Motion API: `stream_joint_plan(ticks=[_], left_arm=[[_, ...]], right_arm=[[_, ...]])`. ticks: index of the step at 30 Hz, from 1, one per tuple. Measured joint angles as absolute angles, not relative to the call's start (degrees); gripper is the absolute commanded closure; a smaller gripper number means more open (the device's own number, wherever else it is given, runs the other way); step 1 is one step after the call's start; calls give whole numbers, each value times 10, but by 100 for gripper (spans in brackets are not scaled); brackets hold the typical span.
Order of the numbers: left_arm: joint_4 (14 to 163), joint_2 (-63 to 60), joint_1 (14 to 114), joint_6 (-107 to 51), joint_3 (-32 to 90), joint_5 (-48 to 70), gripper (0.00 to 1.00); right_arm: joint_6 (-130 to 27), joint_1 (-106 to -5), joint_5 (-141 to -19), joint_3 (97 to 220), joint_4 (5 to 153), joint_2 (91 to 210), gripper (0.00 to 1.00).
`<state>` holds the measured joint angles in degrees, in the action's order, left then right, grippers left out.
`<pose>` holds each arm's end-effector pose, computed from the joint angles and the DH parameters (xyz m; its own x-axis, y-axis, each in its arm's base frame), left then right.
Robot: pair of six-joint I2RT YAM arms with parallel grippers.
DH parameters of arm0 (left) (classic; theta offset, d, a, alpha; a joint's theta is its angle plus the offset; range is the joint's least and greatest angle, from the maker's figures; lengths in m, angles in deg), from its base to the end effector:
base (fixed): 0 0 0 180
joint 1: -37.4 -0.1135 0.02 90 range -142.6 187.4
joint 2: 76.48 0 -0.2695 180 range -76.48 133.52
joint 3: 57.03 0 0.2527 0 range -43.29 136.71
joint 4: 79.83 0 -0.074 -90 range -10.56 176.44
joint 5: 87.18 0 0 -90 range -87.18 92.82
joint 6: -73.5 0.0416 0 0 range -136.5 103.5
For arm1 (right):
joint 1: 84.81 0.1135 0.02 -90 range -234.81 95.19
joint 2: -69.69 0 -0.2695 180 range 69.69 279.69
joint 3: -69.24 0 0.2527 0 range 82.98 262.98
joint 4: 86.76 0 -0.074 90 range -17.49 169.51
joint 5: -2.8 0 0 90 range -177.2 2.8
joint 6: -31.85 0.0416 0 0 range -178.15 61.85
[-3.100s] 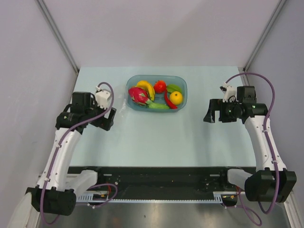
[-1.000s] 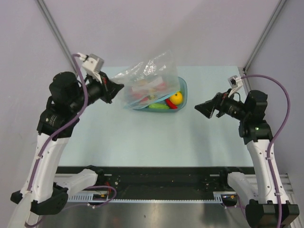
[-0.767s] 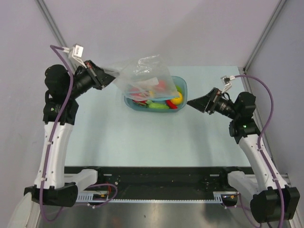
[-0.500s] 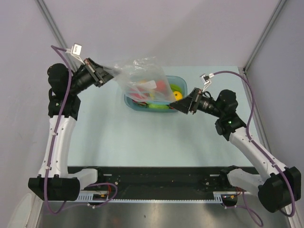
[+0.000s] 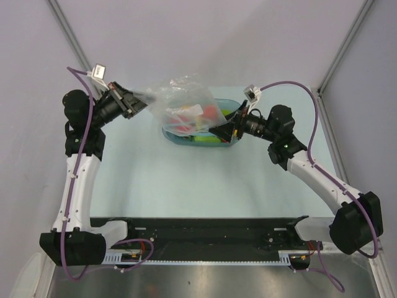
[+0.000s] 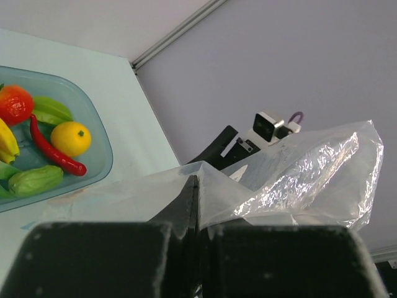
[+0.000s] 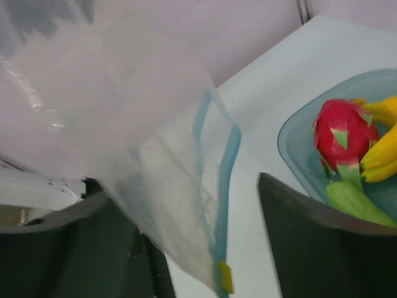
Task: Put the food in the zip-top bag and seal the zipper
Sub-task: Open the zipper of the food storage bag at the center of the board.
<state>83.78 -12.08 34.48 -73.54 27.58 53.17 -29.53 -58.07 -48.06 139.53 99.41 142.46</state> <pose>0.2423 -0.0197 0.4505 -0.5803 -0.5657 -0.5859 0.4556 0.3708 -0.8093 0.2549 0.1578 0.3668 -0.3862 0.2214 -0.8955 -0.8277 0.3454 0.4423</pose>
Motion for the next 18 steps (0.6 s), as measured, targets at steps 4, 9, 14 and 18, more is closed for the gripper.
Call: stream_joint_plan(ticks=[4,9,14,18], left_arm=[[838,-121,345,-735,269,532,95],[823,-122,344,-717,267,527,34],[709,-123,335,-574,304,465,15],[636,-144,347,-380,344,353,6]], right_arm=[[-398,-558,-452,1411,977,1422,76],[-455,-534,-432,1428,907,1413,100],[-356,-568,-433,1431,863,1392,100],[-199,-641,-428,1399,867,1363,100]])
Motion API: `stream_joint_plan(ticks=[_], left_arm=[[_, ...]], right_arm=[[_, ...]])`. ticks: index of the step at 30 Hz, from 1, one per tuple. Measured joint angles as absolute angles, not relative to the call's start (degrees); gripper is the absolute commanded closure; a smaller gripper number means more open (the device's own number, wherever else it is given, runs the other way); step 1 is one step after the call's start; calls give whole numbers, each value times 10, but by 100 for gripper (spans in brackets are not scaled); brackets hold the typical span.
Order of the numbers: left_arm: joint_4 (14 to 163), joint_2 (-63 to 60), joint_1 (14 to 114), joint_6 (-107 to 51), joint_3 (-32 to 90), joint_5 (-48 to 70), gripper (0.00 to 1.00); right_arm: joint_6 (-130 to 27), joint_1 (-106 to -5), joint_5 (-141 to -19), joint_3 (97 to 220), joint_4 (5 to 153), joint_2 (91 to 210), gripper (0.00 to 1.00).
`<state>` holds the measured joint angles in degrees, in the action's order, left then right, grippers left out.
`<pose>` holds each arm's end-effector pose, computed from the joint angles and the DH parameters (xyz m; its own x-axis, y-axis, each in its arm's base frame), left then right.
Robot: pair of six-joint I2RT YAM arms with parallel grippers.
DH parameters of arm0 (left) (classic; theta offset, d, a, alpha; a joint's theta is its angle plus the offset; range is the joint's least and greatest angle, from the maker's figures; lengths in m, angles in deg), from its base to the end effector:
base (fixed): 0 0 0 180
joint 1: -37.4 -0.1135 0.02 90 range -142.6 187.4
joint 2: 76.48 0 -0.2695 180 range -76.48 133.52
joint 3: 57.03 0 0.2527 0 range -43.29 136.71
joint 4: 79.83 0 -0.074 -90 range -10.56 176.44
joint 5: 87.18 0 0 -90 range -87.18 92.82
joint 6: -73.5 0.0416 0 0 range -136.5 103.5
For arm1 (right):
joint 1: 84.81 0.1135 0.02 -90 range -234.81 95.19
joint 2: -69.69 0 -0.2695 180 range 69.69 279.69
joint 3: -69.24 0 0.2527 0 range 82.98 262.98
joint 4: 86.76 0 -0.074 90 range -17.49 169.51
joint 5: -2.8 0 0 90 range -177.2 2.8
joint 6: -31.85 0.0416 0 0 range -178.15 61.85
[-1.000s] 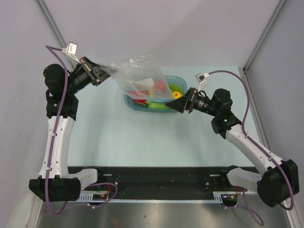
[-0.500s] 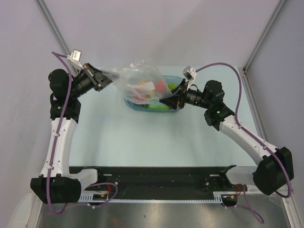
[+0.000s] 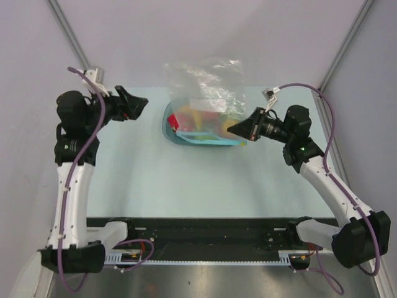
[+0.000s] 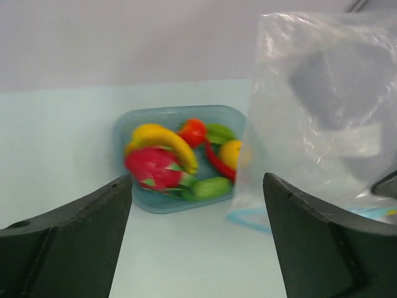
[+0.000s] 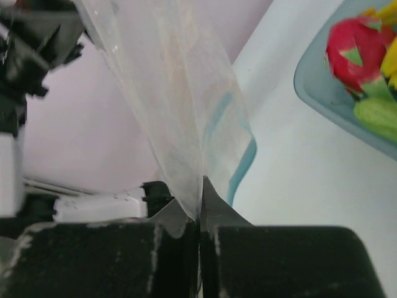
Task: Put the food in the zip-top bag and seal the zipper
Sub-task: Open the zipper of the food storage bag at the center of the board.
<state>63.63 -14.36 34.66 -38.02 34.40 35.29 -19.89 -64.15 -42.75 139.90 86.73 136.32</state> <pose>0.2234 -0.0117 0.4617 -0.2973 -0.3241 -0.8981 0.4113 0.8054 -0.4268 0.2412 0.1221 0.3742 -0.5931 0.2488 -0.7657 -0.6867 0.3401 0.6424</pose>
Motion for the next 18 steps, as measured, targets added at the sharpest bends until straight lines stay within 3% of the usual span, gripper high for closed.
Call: stream_joint_plan(ticks=[3,8,18], left_arm=[[613,-206,425,-218,324,251,2],[587,-336,669,-14,207,125,1],[597,-206,949,165,200,29,15]], right_arm=[[-88,-683,-407,1362,857,1348,100],[58,-720,-352,1298,821,1341,100],[51,-828,-294,1318,593,1279,100]])
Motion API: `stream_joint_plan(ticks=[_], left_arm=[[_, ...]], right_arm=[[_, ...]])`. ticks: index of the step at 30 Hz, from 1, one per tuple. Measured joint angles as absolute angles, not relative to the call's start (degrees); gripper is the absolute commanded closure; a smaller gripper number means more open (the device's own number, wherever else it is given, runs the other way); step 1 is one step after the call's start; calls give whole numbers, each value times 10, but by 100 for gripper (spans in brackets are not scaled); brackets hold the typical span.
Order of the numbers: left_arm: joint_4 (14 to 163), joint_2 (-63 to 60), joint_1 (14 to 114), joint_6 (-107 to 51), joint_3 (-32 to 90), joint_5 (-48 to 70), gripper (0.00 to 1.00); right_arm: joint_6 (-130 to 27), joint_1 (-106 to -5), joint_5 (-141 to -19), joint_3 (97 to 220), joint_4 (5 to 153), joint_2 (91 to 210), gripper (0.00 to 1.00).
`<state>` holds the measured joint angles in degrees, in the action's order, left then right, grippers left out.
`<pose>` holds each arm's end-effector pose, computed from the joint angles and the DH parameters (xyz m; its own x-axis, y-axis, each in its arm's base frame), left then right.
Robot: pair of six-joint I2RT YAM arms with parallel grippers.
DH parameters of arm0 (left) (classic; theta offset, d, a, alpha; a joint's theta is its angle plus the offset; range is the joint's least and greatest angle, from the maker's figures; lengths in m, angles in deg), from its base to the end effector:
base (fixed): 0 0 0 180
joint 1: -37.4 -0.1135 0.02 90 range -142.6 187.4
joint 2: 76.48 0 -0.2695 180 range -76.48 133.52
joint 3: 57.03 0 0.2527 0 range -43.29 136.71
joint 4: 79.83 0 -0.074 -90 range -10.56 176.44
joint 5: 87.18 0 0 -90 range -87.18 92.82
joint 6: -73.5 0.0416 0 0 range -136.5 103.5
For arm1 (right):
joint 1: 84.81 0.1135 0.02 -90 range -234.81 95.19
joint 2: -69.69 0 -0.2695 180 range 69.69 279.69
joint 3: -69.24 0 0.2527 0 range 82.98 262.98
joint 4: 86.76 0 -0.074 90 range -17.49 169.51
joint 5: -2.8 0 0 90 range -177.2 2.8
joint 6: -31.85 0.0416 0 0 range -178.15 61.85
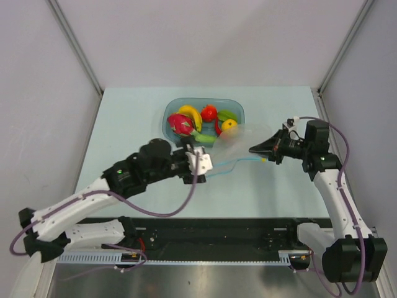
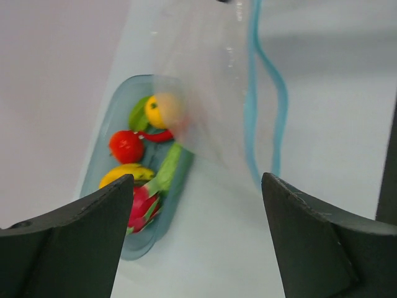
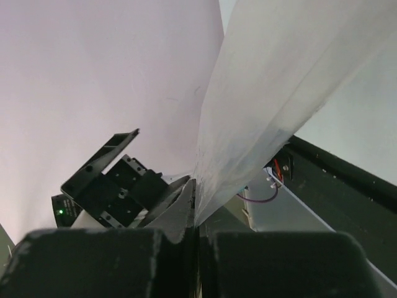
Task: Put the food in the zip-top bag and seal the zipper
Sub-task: Open the zipper of the food storage bag at the center of the board.
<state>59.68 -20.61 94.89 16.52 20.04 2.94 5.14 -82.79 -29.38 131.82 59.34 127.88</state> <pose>0.1147 -0.1801 0.3898 0.3112 0.5255 -0.7918 0.8047 0.2974 0.5138 0.2122 0.0427 0.3145 -0.8956 0.4445 -0.0187 0.1004 0.2431 0.9648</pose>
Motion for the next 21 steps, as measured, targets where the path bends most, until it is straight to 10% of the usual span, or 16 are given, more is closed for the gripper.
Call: stream_joint_plan(ticks=[21], left_arm=[[619,-19,1034,120,289,121,32]], right_arm=[[-95,-913,-287,1405,282,1237,100]])
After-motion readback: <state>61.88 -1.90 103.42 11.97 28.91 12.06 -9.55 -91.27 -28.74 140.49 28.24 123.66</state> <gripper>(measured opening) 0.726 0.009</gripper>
